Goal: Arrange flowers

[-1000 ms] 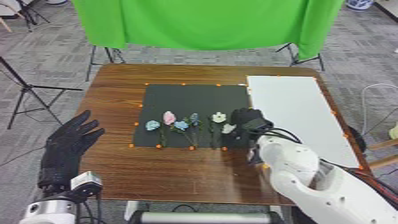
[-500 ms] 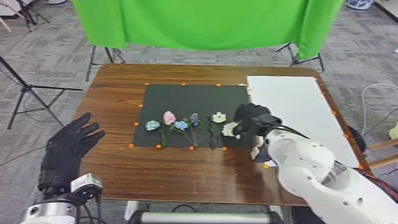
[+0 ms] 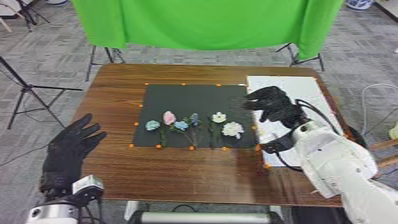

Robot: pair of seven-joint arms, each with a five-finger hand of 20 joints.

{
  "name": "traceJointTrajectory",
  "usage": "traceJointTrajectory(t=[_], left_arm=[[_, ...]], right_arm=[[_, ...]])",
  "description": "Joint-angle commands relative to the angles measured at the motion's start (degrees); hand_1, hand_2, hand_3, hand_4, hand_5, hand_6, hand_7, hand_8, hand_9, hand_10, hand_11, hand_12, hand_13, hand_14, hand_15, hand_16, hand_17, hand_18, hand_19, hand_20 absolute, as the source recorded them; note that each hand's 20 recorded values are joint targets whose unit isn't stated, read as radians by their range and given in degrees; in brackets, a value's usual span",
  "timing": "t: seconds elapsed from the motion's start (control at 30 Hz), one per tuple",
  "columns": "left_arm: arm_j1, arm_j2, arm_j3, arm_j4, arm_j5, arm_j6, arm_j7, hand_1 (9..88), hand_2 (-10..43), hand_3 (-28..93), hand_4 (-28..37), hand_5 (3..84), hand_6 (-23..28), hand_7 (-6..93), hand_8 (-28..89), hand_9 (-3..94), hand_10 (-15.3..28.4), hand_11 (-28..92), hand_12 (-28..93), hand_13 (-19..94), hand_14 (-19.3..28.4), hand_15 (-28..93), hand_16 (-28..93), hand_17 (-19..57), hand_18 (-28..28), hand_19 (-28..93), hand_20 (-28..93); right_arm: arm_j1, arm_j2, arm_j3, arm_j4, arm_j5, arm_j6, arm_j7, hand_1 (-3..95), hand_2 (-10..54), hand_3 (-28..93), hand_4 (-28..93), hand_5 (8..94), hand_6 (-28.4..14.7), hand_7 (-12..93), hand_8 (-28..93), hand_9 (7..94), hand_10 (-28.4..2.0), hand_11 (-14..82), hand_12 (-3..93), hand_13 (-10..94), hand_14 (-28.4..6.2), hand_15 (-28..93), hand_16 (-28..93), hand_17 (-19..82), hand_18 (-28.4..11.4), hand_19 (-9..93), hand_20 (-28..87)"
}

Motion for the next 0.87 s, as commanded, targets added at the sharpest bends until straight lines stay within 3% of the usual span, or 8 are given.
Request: traceJointTrajectory(t=[0.03,0.2,0.37,0.5,0.7,0.77,0.87], left_arm=[[0.68,-0.99,-0.32,0.22,0.23,-1.40,-0.77,23.7,6.0,83,-22.4,38.7,9.3,16.2,-11,35.0,18.5,26,8,28,25.7,50,-10,-9.5,23.5,58,-2],[-0.19,-1.01,0.04,0.41,-0.15,-1.63,-0.75,22.8,6.1,83,-23.6,38.3,9.0,15.8,-11,34.0,17.7,24,8,27,25.5,47,-10,-9.5,23.5,56,-2],[-1.55,-1.87,-0.39,0.60,-0.41,-0.99,-0.59,22.5,6.2,83,-24.3,37.7,8.5,15.1,-11,33.5,17.1,22,8,28,24.7,43,-10,-7.8,22.2,56,-2],[-1.09,-2.61,-1.62,0.16,-0.08,-1.27,-1.16,22.4,6.1,83,-24.5,36.3,7.5,14.5,-11,33.2,16.7,21,8,28,24.3,40,-9,-7.2,21.8,55,-3],[-1.27,-2.88,-1.72,0.12,-0.27,-0.77,-1.38,22.2,6.1,83,-24.7,34.7,6.5,15.1,-11,32.6,16.4,20,8,27,24.1,40,-8,-7.4,21.8,55,-3],[-0.87,-2.58,-1.35,0.03,-0.77,-0.14,-0.53,22.1,6.1,83,-24.8,34.5,6.4,15.3,-11,32.5,16.4,20,8,27,24.3,40,-8,-7.7,22.1,55,-3],[-1.06,-2.77,-1.25,0.05,-0.65,-0.05,-0.56,22.0,6.1,83,-24.9,34.3,6.4,15.5,-11,32.4,16.5,20,8,27,24.7,41,-7,-8.2,22.6,55,-3]], right_arm=[[-8.94,-12.29,15.49,1.13,33.62,-7.90,-3.26,19.7,2.0,92,-28,48.5,-4.4,18,-14,51.2,-18.1,20.1,13.1,48,-18.2,62,4,12,-20.4,68,16],[-11.27,-13.84,17.91,2.02,46.95,-4.21,-7.74,16.8,5.8,93,-28,47.0,-2.7,18,-14,48.4,-16.9,14.0,12.2,42,-20.6,38,8,8,-21.2,57,17],[-13.50,-12.38,17.88,1.83,53.12,-0.86,-13.68,13.5,9.4,93,-28,43.0,-1.2,16,-14,45.0,-16.3,9.6,11.7,37,-21.4,27,11,6,-20.8,51,16],[-15.12,-12.01,18.69,1.26,53.70,-0.80,-13.76,12.3,10.4,93,-28,41.4,-0.4,16,-14,44.0,-15.8,8.2,12.1,36,-21.6,24,13,5,-20.6,50,16],[-15.30,-11.28,19.51,1.39,55.00,0.61,-14.88,11.4,11.1,93,-28,40.6,0.5,16,-14,43.8,-15.7,8.2,12.4,36,-21.7,25,14,4,-20.4,50,17],[-15.95,-12.05,20.49,1.35,54.99,-0.42,-14.72,11.3,11.3,93,-28,40.4,0.6,17,-14,43.9,-15.7,8.3,12.5,36,-21.6,25,14,4,-20.4,50,17],[-16.62,-13.14,21.57,1.07,54.20,-1.15,-13.70,11.2,11.4,93,-28,40.4,0.9,17,-14,44.4,-15.7,8.6,12.6,37,-21.5,27,15,4,-20.2,50,18]])
